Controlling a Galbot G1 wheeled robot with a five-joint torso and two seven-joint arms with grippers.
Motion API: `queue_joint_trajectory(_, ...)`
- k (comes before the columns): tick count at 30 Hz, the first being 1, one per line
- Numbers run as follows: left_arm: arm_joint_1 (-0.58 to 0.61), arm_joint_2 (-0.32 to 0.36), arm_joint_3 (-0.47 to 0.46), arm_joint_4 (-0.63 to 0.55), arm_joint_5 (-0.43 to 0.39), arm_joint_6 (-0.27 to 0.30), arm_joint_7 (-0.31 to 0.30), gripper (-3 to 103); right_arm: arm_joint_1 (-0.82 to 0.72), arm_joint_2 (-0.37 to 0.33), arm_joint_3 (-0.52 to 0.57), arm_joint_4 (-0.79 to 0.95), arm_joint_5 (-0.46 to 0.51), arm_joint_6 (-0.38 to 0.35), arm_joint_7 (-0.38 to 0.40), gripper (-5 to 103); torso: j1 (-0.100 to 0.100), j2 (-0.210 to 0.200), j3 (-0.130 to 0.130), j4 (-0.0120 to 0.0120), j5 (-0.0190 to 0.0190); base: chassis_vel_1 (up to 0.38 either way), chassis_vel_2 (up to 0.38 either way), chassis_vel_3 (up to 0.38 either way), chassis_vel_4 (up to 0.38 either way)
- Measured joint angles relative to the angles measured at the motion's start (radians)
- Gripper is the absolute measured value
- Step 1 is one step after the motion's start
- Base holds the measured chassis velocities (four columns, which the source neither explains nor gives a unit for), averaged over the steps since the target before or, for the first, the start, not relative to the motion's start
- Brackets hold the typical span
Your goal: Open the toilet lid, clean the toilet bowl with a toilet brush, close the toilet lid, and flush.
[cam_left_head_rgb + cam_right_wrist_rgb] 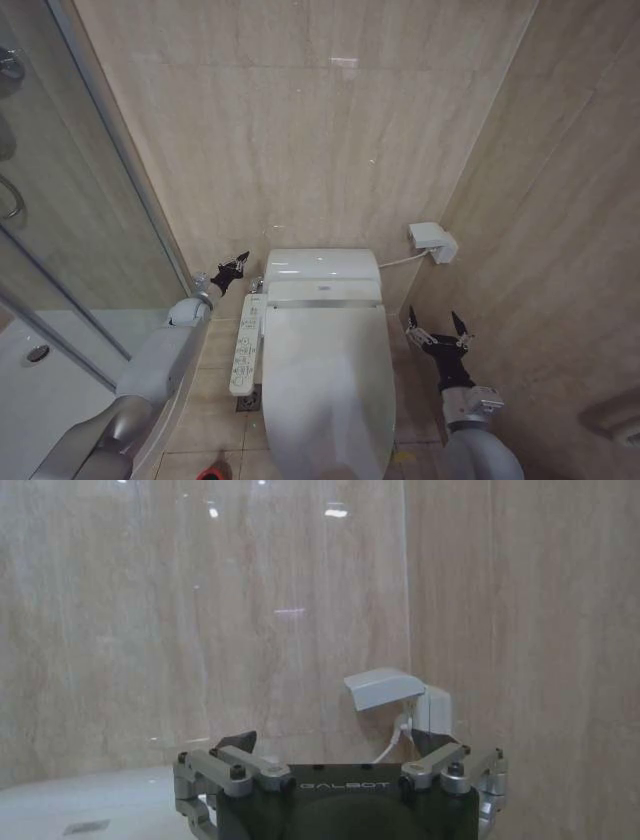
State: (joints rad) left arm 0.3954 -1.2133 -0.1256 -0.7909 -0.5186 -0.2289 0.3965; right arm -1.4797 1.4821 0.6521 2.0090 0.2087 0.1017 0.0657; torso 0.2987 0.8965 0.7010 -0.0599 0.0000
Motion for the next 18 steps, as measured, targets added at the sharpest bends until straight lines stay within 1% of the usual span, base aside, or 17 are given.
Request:
queue_joint_trajectory(2, 0.0, -0.002, -0.002, 0.0, 0.001, -0.001, 0.0, 0, 0.001, 0.0, 0.0, 0.0, 0.0, 0.0, 0.0, 100, 0.0, 0.0, 0.0, -0.0001, 0.0, -0.053, 0.09, 0.061, -0.066)
queue_joint_trajectory(3, 0.0, -0.003, -0.003, 0.0, 0.001, -0.001, 0.0, 0, 0.001, 0.0, 0.0, 0.0, 0.0, 0.0, 0.0, 100, 0.0, 0.0, 0.0, 0.0001, 0.0, 0.0, 0.0, 0.0, 0.0)
queue_joint_trajectory(14, 0.006, 0.0, -0.004, -0.006, 0.004, -0.001, 0.005, 0, -0.001, 0.0, 0.0, 0.0, 0.0, 0.0, 0.0, 100, -0.001, 0.0, 0.0, 0.0001, 0.0, 0.0, 0.0, 0.0, 0.0)
queue_joint_trajectory(18, 0.01, 0.0, -0.008, -0.008, 0.005, -0.001, 0.007, 0, 0.0, 0.0, 0.0, 0.0, 0.0, 0.0, 0.0, 100, -0.001, 0.0, 0.0, 0.0, -0.0001, -0.088, 0.015, 0.091, -0.037)
